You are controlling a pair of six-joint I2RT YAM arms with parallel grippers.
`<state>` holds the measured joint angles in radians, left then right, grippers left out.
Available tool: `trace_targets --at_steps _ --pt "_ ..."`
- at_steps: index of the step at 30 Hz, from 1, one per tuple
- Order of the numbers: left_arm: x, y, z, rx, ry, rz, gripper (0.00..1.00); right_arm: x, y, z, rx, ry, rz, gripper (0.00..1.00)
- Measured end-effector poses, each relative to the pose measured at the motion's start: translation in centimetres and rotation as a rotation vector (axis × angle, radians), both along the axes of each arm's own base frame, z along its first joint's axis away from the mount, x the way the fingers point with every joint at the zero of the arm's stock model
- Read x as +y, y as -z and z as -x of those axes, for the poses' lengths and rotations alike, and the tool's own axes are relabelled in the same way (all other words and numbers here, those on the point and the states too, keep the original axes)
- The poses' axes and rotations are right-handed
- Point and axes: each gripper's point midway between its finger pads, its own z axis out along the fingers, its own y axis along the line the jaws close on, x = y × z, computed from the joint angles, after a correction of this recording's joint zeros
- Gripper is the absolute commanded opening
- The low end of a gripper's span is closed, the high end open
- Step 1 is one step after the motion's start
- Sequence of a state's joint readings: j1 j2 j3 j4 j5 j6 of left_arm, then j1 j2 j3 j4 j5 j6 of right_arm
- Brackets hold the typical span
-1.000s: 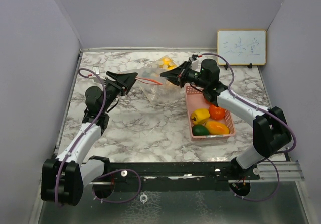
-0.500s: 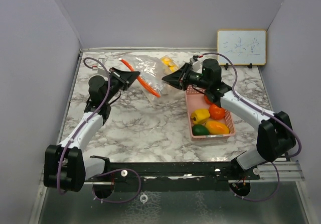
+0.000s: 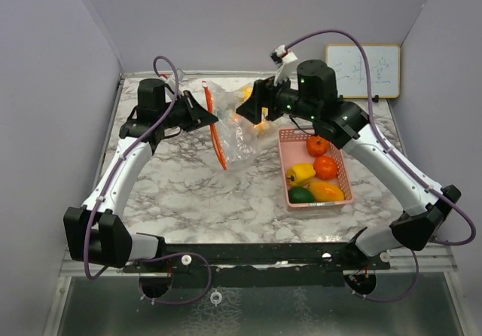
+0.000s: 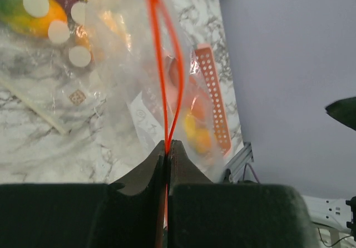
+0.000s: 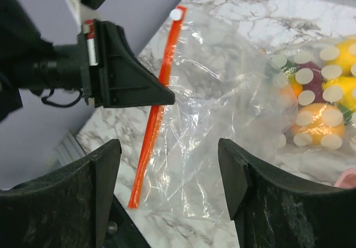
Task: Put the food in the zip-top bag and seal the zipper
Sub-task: Open the zipper of the food storage bag.
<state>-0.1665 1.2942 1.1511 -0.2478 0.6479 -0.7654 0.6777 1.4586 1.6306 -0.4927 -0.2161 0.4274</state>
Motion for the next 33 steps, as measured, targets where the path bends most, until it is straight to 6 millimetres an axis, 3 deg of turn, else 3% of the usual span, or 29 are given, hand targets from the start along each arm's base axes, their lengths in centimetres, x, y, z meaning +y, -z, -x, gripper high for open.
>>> trace_targets --at_steps 4,11,17,33 --pt "-0.7 1.8 1.1 0.094 0.068 -0.07 0.0 2.1 2.2 1.8 -0.101 -0.107 0.165 0.71" --pt "-0.9 2.4 1.8 0.13 0.119 -0.129 0.0 3.8 7.0 3.2 -0.097 -0.215 0.343 0.71" --pt "-1.3 3.2 2.1 0.155 0.124 -0.11 0.0 4.1 8.9 3.5 -0.048 -0.197 0.359 0.71" --pt "-2.9 3.0 2.2 0.142 0.138 -0.065 0.0 5.6 13.6 3.6 0.09 -0.118 0.386 0.71"
